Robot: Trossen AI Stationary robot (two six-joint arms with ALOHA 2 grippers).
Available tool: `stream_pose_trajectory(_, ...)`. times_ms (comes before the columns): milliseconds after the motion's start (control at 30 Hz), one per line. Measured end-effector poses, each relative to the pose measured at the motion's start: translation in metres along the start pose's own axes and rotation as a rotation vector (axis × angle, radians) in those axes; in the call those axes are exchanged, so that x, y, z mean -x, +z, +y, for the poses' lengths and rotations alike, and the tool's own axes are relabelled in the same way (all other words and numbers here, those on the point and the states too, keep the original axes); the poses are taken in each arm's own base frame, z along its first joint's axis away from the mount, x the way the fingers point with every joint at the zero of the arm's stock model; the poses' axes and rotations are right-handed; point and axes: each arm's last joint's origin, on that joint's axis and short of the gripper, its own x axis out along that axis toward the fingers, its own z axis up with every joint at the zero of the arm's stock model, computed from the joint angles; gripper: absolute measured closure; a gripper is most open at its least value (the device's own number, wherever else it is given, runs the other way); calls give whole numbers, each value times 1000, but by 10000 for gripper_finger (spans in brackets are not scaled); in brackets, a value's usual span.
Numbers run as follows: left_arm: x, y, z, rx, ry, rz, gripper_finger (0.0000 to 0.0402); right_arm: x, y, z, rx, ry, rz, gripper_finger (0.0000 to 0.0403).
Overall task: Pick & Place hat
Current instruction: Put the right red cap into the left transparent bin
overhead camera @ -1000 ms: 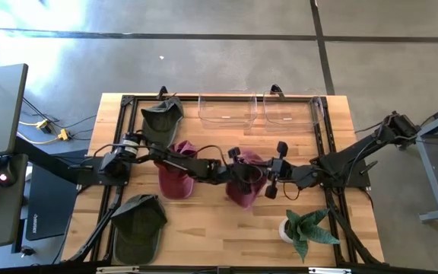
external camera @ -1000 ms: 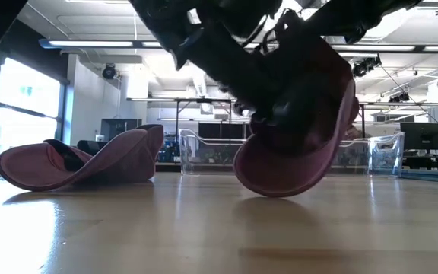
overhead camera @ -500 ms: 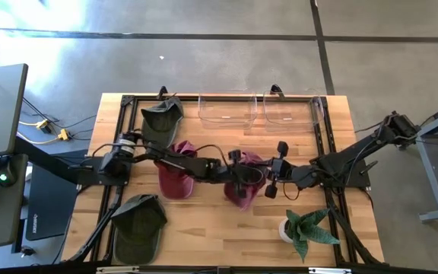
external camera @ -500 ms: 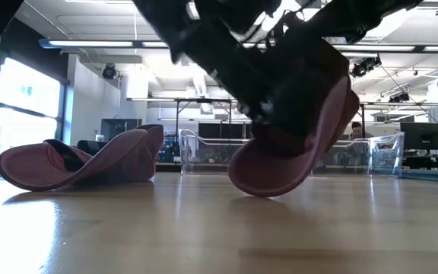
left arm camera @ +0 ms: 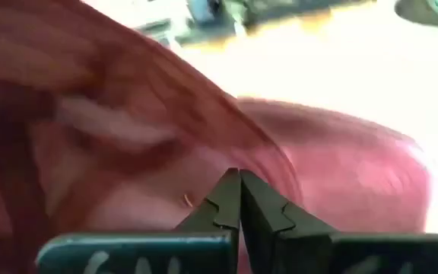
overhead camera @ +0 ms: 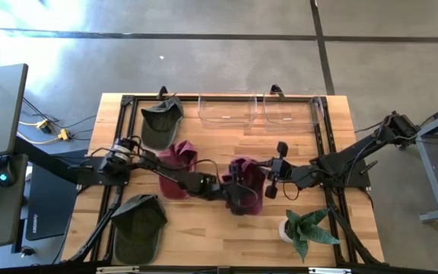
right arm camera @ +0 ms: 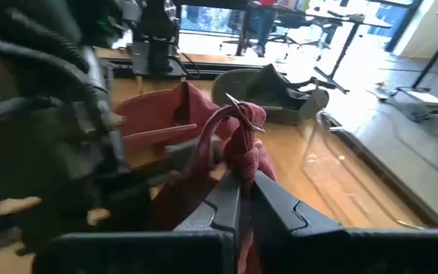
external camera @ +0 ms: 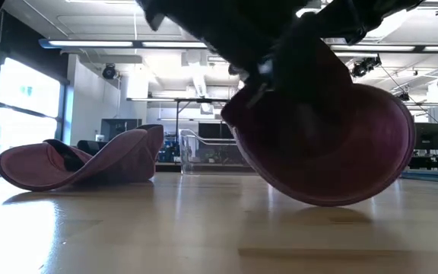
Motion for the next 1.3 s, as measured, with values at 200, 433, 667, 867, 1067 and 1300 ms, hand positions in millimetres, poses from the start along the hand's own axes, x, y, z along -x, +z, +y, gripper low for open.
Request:
stream_pose_trajectory(200, -31, -16, 21, 57, 126, -32, 401, 0, 4, 2, -26, 56, -25, 384)
stream_pose_trajectory(433, -48, -29, 49, 140, 90, 23, 401, 1, 4, 5, -8, 126, -28, 391)
stream_pose_trajectory(667, -49, -35, 54, 147, 125, 82, 401, 1, 3, 5, 11, 159, -16, 385)
stream_pose_trajectory(867, -36, -30, 45, 74, 31, 129, 400, 1, 0, 4, 26, 89, -2, 391)
stream_pose_trajectory(1067, -10, -17, 36, 9, -65, 193, 353, 1, 0, 2, 12, 14, 1, 385)
stream_pose_trajectory(1300, -5, -13, 30, 9, -5, 181, 325, 1, 2, 2, 1, 21, -11, 389)
